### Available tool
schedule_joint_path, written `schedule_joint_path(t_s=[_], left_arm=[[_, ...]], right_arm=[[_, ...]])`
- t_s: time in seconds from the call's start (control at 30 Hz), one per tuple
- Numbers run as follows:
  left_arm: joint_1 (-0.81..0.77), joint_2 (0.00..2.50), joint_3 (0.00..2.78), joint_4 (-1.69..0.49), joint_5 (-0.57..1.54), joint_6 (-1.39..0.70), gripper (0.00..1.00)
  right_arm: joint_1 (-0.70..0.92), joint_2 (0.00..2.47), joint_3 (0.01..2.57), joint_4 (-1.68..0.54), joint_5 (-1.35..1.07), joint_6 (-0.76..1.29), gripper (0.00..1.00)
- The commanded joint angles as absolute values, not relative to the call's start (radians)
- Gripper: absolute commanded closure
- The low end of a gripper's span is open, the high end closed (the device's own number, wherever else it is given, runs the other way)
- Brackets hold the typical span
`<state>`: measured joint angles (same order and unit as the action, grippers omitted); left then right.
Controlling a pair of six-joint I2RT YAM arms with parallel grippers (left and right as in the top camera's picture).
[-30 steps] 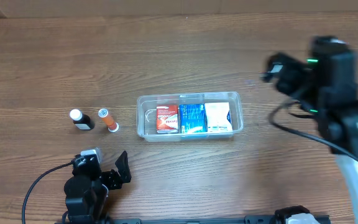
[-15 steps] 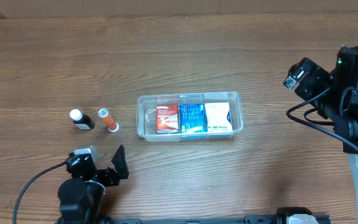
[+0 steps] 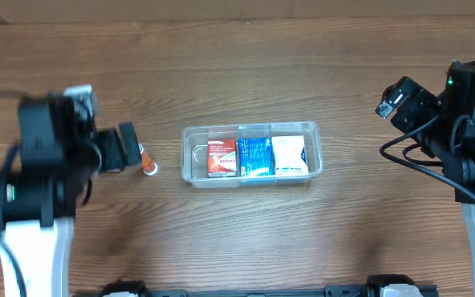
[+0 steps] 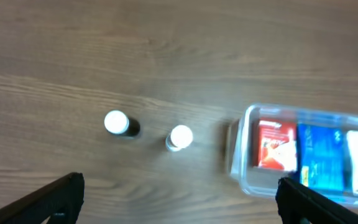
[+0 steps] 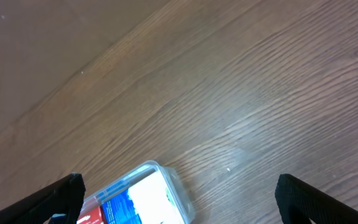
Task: Pack container
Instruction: 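Reach the left gripper to the dark brown bottle and grasp it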
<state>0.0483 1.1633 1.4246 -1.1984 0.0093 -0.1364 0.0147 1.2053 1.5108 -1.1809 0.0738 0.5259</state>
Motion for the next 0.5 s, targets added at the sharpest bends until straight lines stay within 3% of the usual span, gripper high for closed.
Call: schedule_joint_path(t_s=[0.0,0.13,0.33,0.47], left_arm=[[0.054,1.362,1.551,-1.285,-0.016,-0.028,0.0],[0.101,1.495,1.552,-1.306,-0.094,-0.212,0.0],[0.279,1.653,1.552,-1.29,0.04,-0.179,0.0],[0.315,1.77,1.551,-1.273,0.075,-0.152,0.01]], right_arm=[[0.014,1.203,1.526,-1.177,0.073,0.523,0.0],[0.014,1.203,1.526,-1.177,0.073,0.523,0.0],[0.014,1.203,1.526,-1.177,0.073,0.524,0.0],[0.014,1.203,1.526,-1.177,0.073,0.523,0.0]])
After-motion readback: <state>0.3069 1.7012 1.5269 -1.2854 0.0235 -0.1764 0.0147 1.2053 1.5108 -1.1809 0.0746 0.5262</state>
